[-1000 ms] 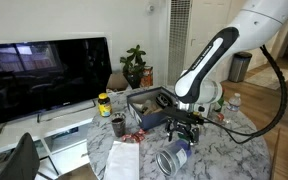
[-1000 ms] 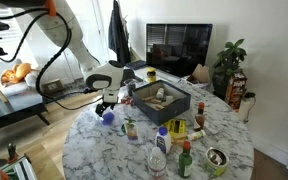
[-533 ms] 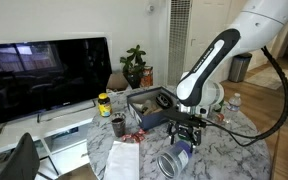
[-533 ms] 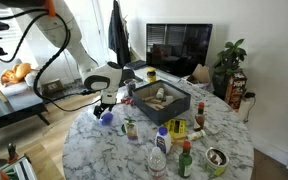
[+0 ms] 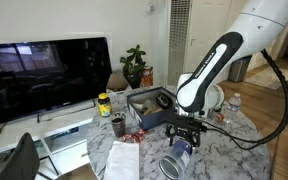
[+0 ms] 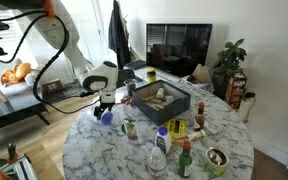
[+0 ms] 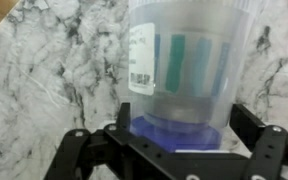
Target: Put the silver and the plastic cups upside down on the table
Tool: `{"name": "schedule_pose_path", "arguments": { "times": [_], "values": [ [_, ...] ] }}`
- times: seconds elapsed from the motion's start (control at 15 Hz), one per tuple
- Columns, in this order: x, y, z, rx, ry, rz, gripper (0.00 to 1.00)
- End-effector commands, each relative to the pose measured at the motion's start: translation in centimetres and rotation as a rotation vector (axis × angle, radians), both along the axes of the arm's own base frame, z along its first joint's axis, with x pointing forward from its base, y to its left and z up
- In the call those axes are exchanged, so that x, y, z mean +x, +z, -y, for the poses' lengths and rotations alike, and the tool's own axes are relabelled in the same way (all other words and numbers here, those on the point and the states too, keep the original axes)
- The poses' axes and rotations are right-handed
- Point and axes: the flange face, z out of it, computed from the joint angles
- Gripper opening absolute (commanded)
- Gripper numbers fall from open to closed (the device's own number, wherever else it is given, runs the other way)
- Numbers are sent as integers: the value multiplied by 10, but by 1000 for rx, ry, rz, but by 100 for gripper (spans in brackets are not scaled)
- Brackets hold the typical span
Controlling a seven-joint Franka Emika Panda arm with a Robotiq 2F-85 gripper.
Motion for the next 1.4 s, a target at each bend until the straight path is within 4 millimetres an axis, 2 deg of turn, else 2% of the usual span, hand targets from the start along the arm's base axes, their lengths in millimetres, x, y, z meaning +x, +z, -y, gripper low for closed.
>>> {"name": "schedule_pose_path", "arguments": {
  "times": [0.0,0.47,0.53,0.87,1.33],
  "values": [
    [-3,-8,-5,-48,122,20,100],
    [17,1,-17,-44,491,113,100],
    [10,5,-14,-43,397,102,100],
    [17,6,-17,-42,462,124,100],
    [25,2,-44,-43,869,113,100]
  ]
}}
